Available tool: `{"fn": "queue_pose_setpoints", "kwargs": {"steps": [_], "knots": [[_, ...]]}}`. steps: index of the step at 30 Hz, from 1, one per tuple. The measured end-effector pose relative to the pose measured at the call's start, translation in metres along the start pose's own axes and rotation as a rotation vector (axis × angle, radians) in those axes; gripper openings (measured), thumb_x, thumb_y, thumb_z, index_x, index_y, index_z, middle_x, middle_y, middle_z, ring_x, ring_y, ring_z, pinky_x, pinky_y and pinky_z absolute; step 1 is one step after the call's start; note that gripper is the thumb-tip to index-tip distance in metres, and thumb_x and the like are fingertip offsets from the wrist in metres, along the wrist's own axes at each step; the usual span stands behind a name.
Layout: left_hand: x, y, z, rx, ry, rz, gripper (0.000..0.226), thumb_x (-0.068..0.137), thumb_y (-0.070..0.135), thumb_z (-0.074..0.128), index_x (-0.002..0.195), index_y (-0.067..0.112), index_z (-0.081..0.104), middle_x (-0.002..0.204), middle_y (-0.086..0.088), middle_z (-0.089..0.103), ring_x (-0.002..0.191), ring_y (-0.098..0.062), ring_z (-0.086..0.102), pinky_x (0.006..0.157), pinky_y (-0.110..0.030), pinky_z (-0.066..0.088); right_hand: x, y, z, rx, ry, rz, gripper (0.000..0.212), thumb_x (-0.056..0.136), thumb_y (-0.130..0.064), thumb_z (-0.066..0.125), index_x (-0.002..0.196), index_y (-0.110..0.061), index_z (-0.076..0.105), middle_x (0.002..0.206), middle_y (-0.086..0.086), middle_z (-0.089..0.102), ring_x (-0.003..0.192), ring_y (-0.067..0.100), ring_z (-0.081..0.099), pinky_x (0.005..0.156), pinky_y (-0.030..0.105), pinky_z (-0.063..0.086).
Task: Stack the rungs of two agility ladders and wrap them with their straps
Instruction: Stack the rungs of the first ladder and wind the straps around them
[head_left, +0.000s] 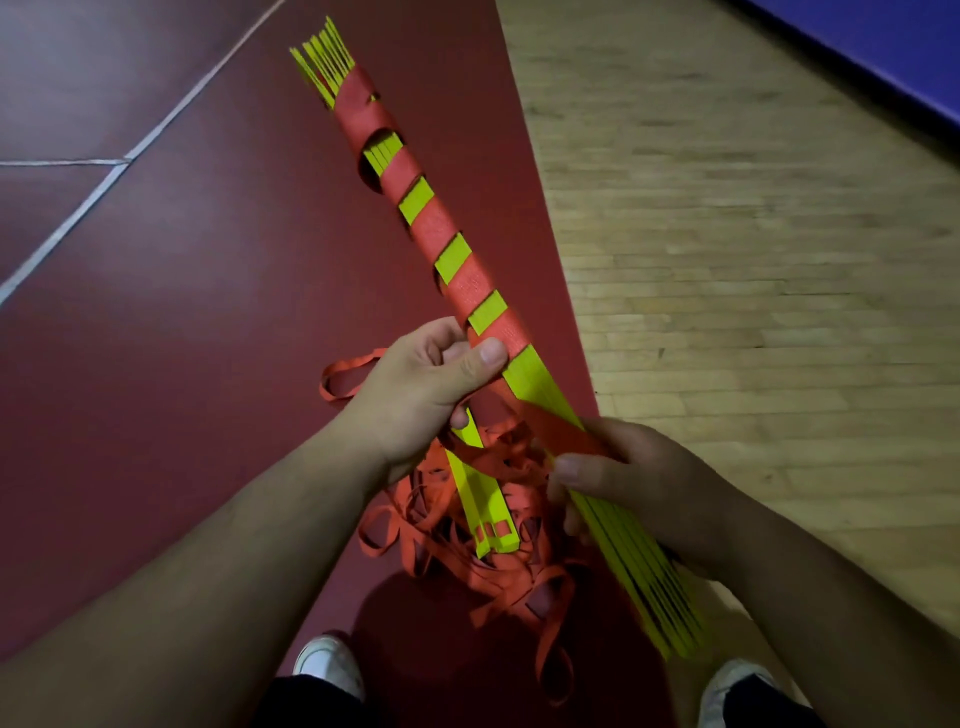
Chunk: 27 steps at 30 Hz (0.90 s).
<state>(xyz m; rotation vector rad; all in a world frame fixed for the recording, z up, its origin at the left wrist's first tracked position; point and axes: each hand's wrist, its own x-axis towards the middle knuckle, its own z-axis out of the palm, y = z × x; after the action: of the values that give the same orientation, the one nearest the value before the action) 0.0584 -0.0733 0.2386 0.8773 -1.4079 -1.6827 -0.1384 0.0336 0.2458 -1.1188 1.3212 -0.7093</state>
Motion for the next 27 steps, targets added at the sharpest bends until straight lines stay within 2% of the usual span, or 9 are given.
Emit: {"fn": "queue_pose_setpoints", "kwargs": {"steps": [3,5,10,13,16,18,21,24,27], "knots": [[0.002,-0.003,0.0,0.054,0.164,-0.021,0.056,0.064,0.049,0.08,0.094,0.011,0.052,0.061,0.005,0.046,0.042,-0.004,0.043,0.039,-0.017,0.037,0.0,0.0,0.007,-0.31,0.138,0.003,0.076,0.056,-0.076,0.075,0.126,-0.054,0.053,0.111,-0.022,0.071,0.098,0.0,0.069,0.09,0.037,0.057],[0.001,-0.006,0.002,0.087,0.203,-0.001,0.059,0.063,0.048,0.082,0.094,0.011,0.048,0.057,0.012,0.044,0.042,-0.004,0.045,0.04,-0.018,0.038,0.001,0.003,0.017,-0.469,0.263,0.015,0.092,0.051,-0.08,0.07,0.134,-0.049,0.046,0.114,-0.021,0.068,0.105,0.003,0.065,0.092,0.038,0.055],[0.0,-0.002,0.001,0.0,0.128,0.024,0.038,0.078,0.035,0.073,0.103,0.012,0.057,0.067,0.002,0.052,0.043,-0.003,0.045,0.041,-0.016,0.038,0.004,0.007,0.02,-0.404,0.373,-0.059,0.05,0.079,-0.042,0.079,0.125,-0.032,0.063,0.096,-0.008,0.074,0.086,0.016,0.071,0.083,0.039,0.058],[-0.004,0.003,0.002,0.007,-0.011,-0.004,0.029,0.084,0.037,0.063,0.104,0.015,0.065,0.081,-0.009,0.065,0.042,-0.003,0.046,0.043,-0.017,0.038,0.001,0.004,0.021,-0.218,0.238,-0.053,0.032,0.083,-0.026,0.082,0.112,-0.031,0.07,0.085,-0.005,0.077,0.072,0.017,0.075,0.074,0.041,0.061],[-0.006,0.01,0.004,-0.009,-0.088,0.02,0.03,0.087,0.032,0.062,0.107,0.011,0.07,0.097,-0.018,0.068,0.043,-0.002,0.047,0.044,-0.014,0.037,-0.001,0.001,0.02,0.031,0.077,-0.012,0.026,0.082,-0.017,0.082,0.106,-0.016,0.072,0.083,0.012,0.075,0.069,0.035,0.073,0.064,0.047,0.061],[-0.007,0.013,0.005,-0.012,-0.114,0.041,0.028,0.088,0.025,0.063,0.107,0.004,0.067,0.087,-0.007,0.069,0.043,-0.001,0.05,0.043,-0.012,0.037,-0.002,0.0,0.013,0.203,-0.054,0.039,0.031,0.079,-0.017,0.077,0.107,-0.007,0.068,0.081,0.02,0.071,0.063,0.036,0.068,0.058,0.041,0.056],[-0.008,0.014,0.008,0.046,-0.11,0.06,0.009,0.091,0.025,0.064,0.092,0.016,0.068,0.064,0.01,0.065,0.042,0.0,0.05,0.041,-0.011,0.036,-0.003,-0.001,0.004,0.244,-0.159,0.064,0.033,0.081,-0.019,0.074,0.111,-0.007,0.066,0.089,0.023,0.073,0.07,0.039,0.07,0.063,0.042,0.057],[-0.008,0.011,0.008,0.073,-0.003,0.048,0.016,0.091,0.028,0.064,0.077,0.022,0.069,0.055,0.008,0.06,0.039,-0.002,0.047,0.04,-0.013,0.036,0.002,0.002,0.001,-0.001,0.019,0.031,0.043,0.076,-0.035,0.084,0.114,-0.023,0.067,0.097,0.009,0.077,0.082,0.027,0.076,0.073,0.042,0.061],[-0.006,0.007,0.005,0.075,0.108,0.022,0.013,0.094,0.023,0.064,0.083,0.016,0.067,0.061,0.002,0.061,0.04,-0.002,0.047,0.042,-0.014,0.037,0.004,0.005,0.009,-0.317,0.277,0.003,0.068,0.063,-0.064,0.084,0.122,-0.046,0.056,0.105,-0.013,0.074,0.086,0.001,0.071,0.078,0.034,0.059]]}}
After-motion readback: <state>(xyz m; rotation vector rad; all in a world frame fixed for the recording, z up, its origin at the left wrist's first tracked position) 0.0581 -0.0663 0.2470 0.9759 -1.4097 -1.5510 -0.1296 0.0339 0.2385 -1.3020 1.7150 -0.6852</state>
